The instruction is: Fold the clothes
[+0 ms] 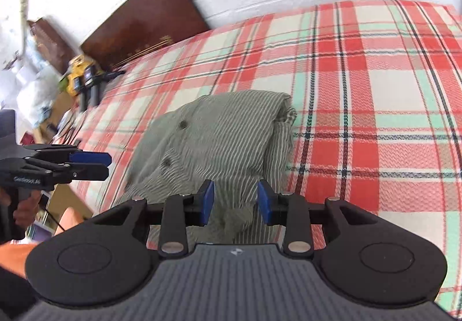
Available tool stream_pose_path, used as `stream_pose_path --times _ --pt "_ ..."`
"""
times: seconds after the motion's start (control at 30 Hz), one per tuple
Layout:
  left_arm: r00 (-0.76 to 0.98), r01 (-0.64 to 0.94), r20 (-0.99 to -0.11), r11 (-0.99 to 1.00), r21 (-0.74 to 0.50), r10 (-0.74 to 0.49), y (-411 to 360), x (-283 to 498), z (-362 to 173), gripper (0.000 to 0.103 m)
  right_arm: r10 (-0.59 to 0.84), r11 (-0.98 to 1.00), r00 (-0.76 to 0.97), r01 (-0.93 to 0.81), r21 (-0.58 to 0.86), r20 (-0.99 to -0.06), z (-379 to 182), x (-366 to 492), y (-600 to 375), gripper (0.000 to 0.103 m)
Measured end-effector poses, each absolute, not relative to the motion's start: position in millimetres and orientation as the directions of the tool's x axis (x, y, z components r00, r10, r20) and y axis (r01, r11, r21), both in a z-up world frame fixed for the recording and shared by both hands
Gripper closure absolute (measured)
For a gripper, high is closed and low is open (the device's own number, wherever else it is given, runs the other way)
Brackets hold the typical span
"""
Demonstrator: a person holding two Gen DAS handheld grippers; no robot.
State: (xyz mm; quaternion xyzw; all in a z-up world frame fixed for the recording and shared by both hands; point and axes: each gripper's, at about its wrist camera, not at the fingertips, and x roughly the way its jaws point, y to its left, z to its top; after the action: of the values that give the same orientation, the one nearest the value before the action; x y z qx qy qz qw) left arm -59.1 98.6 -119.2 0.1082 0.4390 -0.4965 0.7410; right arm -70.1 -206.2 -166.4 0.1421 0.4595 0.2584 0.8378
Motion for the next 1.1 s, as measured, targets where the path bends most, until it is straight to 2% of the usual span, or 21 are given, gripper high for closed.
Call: stream_pose_path --times 0.17,0.33,0.47,0.5,0.53,0.57,0.6,0.63,0.7,0.73,0.83,0.97,1.0,1.03,1.07,1.1 --pt "0.09 0.83 -0.781 0.48 -0.284 -0.618 51 -48 -130 0.041 0.558 0.828 0.438 -0.239 0.507 -0.705 -182 -57 -198 0.065" --pt "0.11 0.845 -0.842 0.495 -0.2 -0.528 20 -29 -143 0.043 0.547 0.836 0.425 -0.242 0.492 -0.721 -186 -68 -196 0.059" --pt "0.021 0.843 -0.856 0.469 -0.263 -0.517 10 -25 -150 0.044 0.542 0.839 0.407 -0.211 0.502 -0.735 -195 -69 -198 0.06" --pt "-0.005 0.844 -0.855 0.456 -0.282 -0.519 7 -25 -152 0.043 0.546 0.835 0.408 -0.202 0.511 -0.732 -195 -70 -199 0.066" --pt "-0.03 0.844 -0.854 0.444 -0.3 -0.52 4 -26 -153 0.043 0.554 0.829 0.41 -0.193 0.524 -0.725 -195 -71 -200 0.085" --pt "-0.028 0.843 -0.866 0.453 -0.289 -0.5 0 -26 -158 0.044 0.561 0.823 0.413 -0.184 0.537 -0.717 -194 -73 -201 0.092" --pt "-0.03 0.832 -0.871 0.47 -0.294 -0.491 -2 -24 -162 0.047 0.566 0.818 0.419 -0.177 0.548 -0.71 -193 -75 -203 0.095" --pt "-0.031 0.821 -0.875 0.487 -0.298 -0.483 -3 -22 -165 0.073 0.569 0.814 0.431 -0.171 0.555 -0.701 -190 -78 -205 0.096" --pt "-0.044 0.794 -0.878 0.516 -0.32 -0.476 -4 -17 -172 0.101 0.575 0.803 0.46 -0.158 0.574 -0.677 -181 -87 -212 0.097" --pt "-0.055 0.778 -0.876 0.529 -0.337 -0.478 -4 -13 -174 0.102 0.581 0.794 0.476 -0.15 0.59 -0.661 -177 -92 -216 0.098" --pt "-0.066 0.772 -0.879 0.534 -0.345 -0.473 -4 -13 -181 0.103 0.571 0.784 0.495 -0.091 0.614 -0.655 -181 -106 -226 0.098" --pt "-0.068 0.79 -0.887 0.519 -0.328 -0.457 -7 -18 -191 0.103 0.542 0.801 0.449 -0.022 0.598 -0.71 -213 -104 -222 0.097" --pt "-0.069 0.794 -0.888 0.514 -0.324 -0.454 -7 -19 -193 0.095 0.547 0.79 0.458 -0.007 0.613 -0.701 -213 -103 -224 0.095" --pt "-0.083 0.789 -0.878 0.507 -0.348 -0.472 -3 -17 -187 0.078 0.551 0.783 0.466 -0.001 0.622 -0.693 -212 -103 -226 0.092" --pt "-0.098 0.783 -0.867 0.5 -0.371 -0.489 1 -15 -180 0.078 0.552 0.783 0.471 -0.009 0.622 -0.688 -206 -103 -228 0.09" --pt "-0.111 0.778 -0.855 0.491 -0.392 -0.506 6 -13 -174 0.077 0.553 0.783 0.476 -0.017 0.622 -0.683 -201 -104 -230 0.081"
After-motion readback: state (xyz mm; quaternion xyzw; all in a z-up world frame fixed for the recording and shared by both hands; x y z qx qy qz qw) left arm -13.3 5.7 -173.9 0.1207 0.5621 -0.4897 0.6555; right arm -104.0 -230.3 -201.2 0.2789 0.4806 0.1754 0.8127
